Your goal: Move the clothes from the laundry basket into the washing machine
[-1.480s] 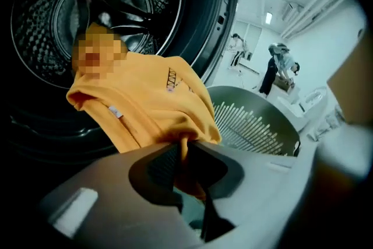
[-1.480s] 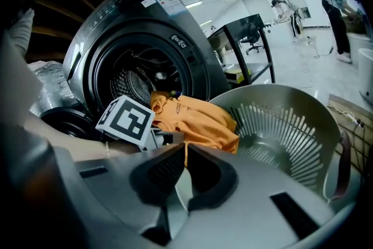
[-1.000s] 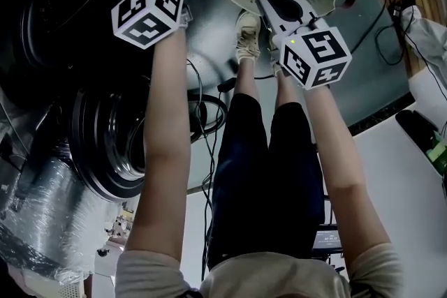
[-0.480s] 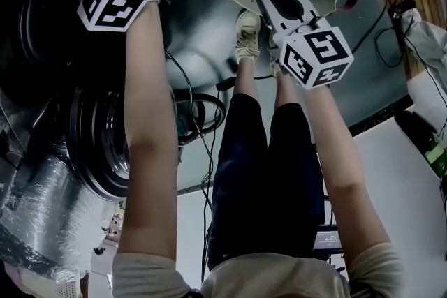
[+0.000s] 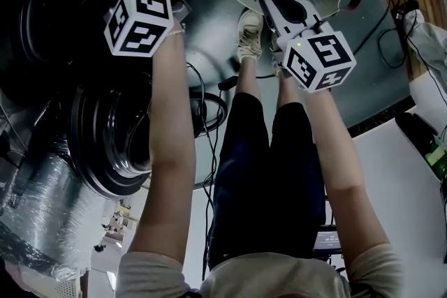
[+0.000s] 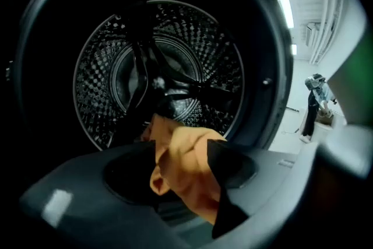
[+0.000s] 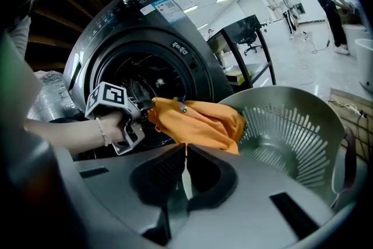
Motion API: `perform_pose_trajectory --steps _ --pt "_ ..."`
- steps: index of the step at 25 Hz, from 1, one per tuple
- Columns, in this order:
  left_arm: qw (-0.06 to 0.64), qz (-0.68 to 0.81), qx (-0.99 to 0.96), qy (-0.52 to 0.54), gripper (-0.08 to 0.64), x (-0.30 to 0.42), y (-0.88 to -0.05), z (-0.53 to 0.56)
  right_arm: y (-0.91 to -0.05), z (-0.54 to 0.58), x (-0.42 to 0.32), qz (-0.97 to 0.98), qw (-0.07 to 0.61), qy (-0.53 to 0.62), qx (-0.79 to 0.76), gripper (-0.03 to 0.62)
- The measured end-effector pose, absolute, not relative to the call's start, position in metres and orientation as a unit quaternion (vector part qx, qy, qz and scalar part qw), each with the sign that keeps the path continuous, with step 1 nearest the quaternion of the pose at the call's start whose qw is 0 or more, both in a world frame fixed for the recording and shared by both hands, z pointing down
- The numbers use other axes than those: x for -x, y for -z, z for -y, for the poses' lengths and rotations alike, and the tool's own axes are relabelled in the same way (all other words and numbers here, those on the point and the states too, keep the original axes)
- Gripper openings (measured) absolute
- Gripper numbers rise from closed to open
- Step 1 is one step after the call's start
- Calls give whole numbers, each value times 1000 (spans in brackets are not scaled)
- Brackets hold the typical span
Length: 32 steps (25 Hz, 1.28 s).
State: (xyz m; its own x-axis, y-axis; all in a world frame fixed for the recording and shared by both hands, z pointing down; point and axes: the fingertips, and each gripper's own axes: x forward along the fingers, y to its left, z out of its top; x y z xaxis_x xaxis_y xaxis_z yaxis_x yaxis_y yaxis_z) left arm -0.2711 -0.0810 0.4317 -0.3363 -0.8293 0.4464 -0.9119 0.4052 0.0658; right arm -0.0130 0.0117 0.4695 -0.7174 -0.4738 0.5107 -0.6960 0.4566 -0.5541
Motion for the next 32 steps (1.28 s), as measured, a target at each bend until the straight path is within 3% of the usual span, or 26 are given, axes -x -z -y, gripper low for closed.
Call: perform_pose_trajectory --steps 7,12,16,18,19,21,32 --pt "330 715 -594 -161 262 153 -509 31 -477 -13 8 838 150 -391 -351 14" --pt "351 687 -607 -190 261 119 -547 37 -482 -13 7 832 149 -398 -356 14" --pt "345 671 -616 -227 253 118 -561 46 -486 -17 10 833 164 -397 -350 14" --pt "335 669 -618 -242 179 124 -562 48 -488 -19 12 835 171 -394 -345 12" --pt "329 666 -622 -245 92 125 -561 50 -488 -19 12 835 172 -394 -344 12" --pt "325 657 -640 -231 46 127 -551 54 -486 -17 12 834 159 -401 -344 12" --pt "188 739 -623 -173 41 229 -452 117 -475 -4 19 832 126 -409 -352 11"
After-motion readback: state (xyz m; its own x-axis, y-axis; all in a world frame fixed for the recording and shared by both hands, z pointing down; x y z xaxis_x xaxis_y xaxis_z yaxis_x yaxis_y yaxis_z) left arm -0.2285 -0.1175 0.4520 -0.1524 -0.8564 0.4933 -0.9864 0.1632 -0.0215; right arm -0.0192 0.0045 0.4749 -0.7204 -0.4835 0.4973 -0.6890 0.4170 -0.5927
